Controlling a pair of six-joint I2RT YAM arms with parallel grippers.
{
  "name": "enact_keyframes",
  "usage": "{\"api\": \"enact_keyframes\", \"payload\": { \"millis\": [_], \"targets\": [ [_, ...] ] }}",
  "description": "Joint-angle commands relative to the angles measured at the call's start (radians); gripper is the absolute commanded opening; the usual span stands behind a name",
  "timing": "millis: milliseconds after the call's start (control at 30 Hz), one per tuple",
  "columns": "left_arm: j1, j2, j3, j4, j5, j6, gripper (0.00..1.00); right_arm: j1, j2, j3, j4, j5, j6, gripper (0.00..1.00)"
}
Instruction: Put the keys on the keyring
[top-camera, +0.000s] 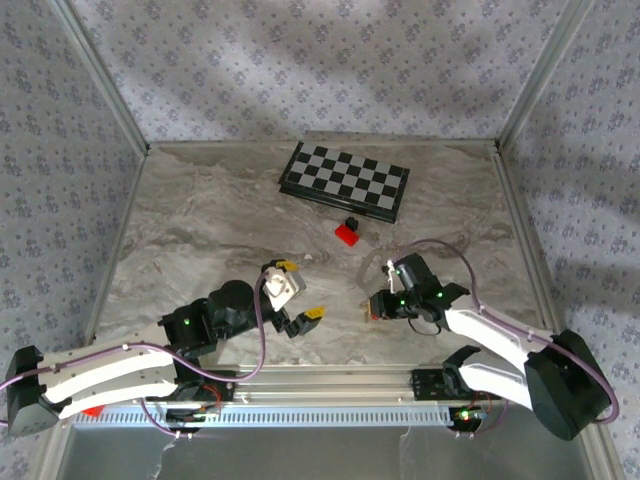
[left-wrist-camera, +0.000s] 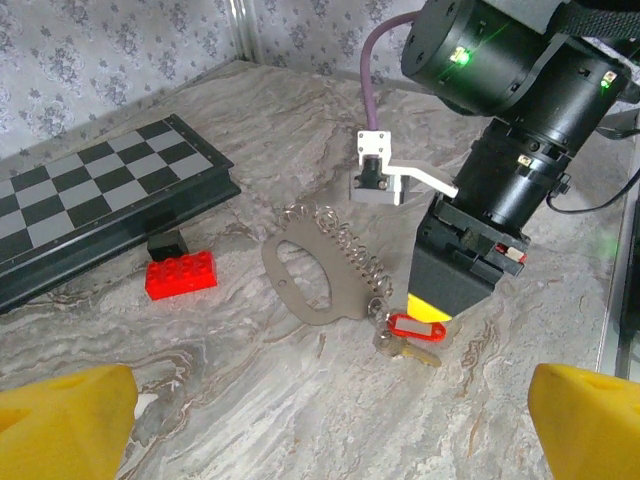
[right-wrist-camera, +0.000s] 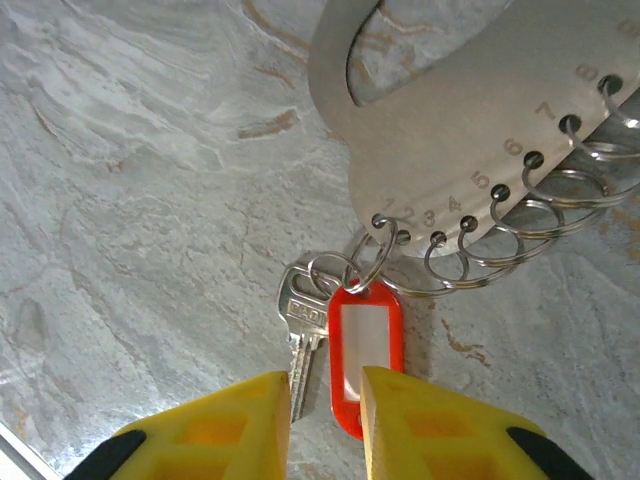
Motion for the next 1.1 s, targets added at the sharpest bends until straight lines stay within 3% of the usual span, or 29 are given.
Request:
{"api": "enact_keyframes", "payload": {
  "millis": [0, 233, 633, 733, 833, 1067],
  "targets": [
    [0.009, 0.004, 0.015, 0.027, -0.011, -0.009, 1.00, 0.010, -0.048, -0.015, -0.051, 0.039, 0.013, 0.29],
    [0.009, -0.001, 0.030, -0.007, -0.027, -0.034, 1.00, 0.016, -0.176, -0.010, -0.102, 0.091, 0.003, 0.40],
    [0.009, -0.062, 0.046, -0.131, -0.203, -0.083, 1.00, 0.001, -0.369, 0.055, -0.197, 0.225, -0.086, 0.57],
    [0.010, -0.094, 0.045, -0.173, -0.284, -0.096, 1.00, -0.018, -0.389, 0.077, -0.206, 0.266, -0.119, 0.69],
    [0.011, -0.133, 0.038, -0.211, -0.374, -0.101, 1.00, -0.037, -0.417, 0.090, -0.196, 0.299, -0.147, 1.00],
    [0.023, -0.251, -0.006, -0.268, -0.610, -0.137, 0.99, -0.094, -0.491, 0.089, -0.161, 0.428, -0.188, 1.00]
  ]
}}
